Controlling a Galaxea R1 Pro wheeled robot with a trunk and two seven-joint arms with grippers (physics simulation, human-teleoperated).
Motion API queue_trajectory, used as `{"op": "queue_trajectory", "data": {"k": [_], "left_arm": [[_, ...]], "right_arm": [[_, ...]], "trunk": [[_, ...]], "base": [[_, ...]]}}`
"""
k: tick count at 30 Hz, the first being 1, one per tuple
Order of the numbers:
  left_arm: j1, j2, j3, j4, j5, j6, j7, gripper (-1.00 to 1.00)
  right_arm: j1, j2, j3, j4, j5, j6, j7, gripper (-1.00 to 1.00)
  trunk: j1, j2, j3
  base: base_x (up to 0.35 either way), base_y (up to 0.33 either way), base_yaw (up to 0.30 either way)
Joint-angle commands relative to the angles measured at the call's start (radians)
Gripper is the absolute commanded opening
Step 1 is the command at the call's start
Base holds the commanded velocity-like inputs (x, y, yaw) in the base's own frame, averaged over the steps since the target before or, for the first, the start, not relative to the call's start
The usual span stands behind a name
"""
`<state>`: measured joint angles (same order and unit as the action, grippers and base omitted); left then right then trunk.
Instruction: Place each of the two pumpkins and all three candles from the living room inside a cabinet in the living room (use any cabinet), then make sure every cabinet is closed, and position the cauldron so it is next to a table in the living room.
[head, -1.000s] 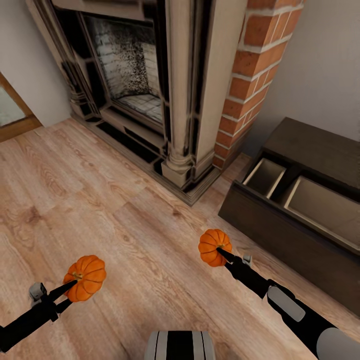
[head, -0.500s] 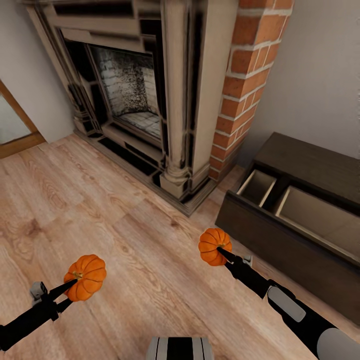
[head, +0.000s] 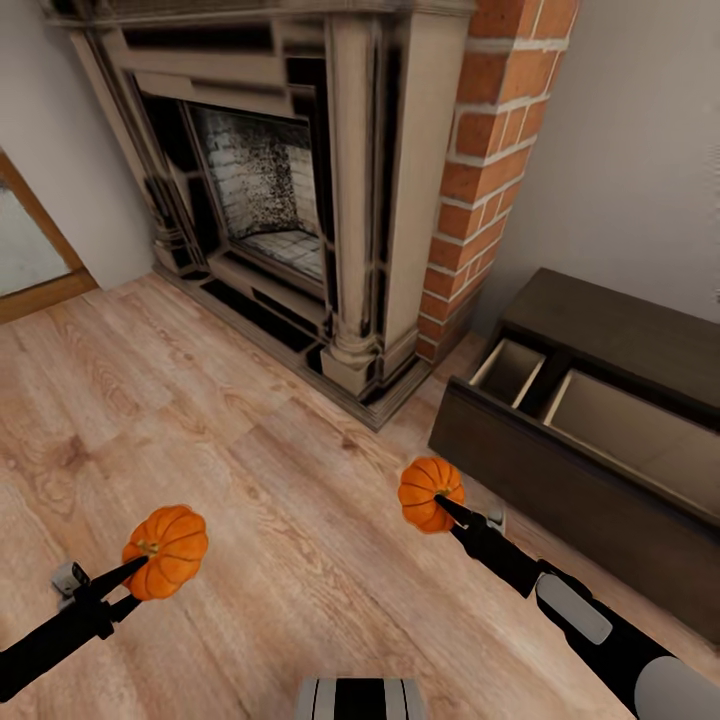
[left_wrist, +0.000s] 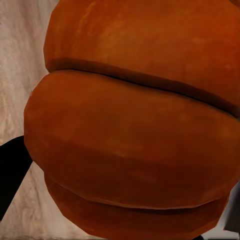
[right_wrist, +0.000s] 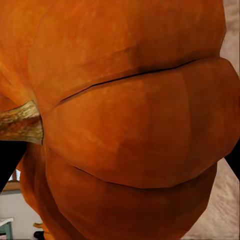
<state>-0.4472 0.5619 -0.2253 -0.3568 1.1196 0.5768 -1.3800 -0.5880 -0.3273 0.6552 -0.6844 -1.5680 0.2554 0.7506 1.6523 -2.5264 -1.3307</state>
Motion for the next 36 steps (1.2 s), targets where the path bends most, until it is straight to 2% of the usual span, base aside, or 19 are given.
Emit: {"op": "queue_trajectory", "data": {"k": [1, 12, 36], "left_arm": [[-0.001, 0.001, -0.006, 0.000, 0.007, 0.009, -0.002, -1.00], [-0.001, 0.001, -0.005, 0.000, 0.008, 0.009, -0.004, -1.00], [-0.001, 0.003, -0.005, 0.000, 0.008, 0.009, -0.005, -1.00]], "right_arm": [[-0.001, -0.001, 0.004, 0.000, -0.011, 0.005, 0.002, -1.00], [-0.001, -0.001, 0.004, 0.000, -0.013, 0.005, 0.003, -1.00], [0.002, -0.001, 0.004, 0.002, -0.017, 0.006, 0.004, -1.00]], "trunk": [[-0.001, 0.000, 0.001], [-0.001, 0.000, 0.018], [-0.001, 0.000, 0.051]], "base": [[-0.320, 0.000, 0.000], [-0.299, 0.000, -0.019], [-0.015, 0.000, -0.208]]}}
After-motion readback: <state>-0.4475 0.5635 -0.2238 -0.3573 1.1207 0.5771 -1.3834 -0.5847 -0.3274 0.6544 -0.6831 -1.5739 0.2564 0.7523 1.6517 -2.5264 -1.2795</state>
